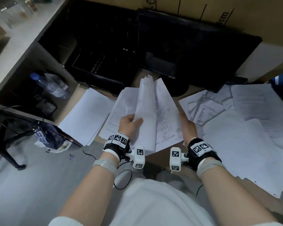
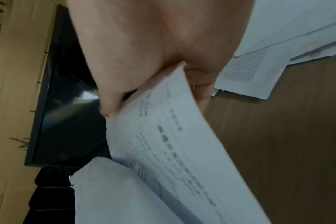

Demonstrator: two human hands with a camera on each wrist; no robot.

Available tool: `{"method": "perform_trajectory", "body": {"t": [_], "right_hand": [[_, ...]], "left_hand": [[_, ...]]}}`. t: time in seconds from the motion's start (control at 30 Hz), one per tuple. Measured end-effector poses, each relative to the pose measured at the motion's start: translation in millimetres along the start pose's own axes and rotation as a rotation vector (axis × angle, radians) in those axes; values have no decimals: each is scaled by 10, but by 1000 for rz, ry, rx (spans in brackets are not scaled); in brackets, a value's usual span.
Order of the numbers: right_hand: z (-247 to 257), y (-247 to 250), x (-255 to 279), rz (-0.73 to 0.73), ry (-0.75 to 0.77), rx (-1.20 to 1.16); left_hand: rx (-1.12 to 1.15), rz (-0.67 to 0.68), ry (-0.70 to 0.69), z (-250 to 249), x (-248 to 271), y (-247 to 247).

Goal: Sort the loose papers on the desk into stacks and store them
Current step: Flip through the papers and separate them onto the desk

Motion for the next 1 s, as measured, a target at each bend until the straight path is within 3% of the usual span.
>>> {"method": "perform_trajectory", "body": {"t": [0.07,0.13,0.3,0.47,0.67,0.83,1.0], "right_hand": [[22,-89,36,18,97,86],[-56,-74,32,-56,114,137],[-354,49,69,-245,6,132],[-652,206,187,-380,-101,149],[-1001,214,139,-403,-246,141],[-1241,89,-154,-304,-297,200],[-1186,19,-274,-252,-356,243]], "left_hand": [[3,38,16,43,-71,40],[-14,49,28,81,-136,101],[-5,-12,45,203,-337,286],[-35,50,46,293,-440,309],[-105,2,74,457,-446,433],[-180,-115,86,599,-421,590],[-249,-126,39,532,-260,411]]}}
Point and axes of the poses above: each hand's wrist, its own x-axis away from the middle knuckle, its own y-axis out of the back of the hand, z = x × y, the point moved 9 cm from there along -x, towards the middle knuckle, and after that the axes turned 5 degrees about -y, right-handed, at the moved point
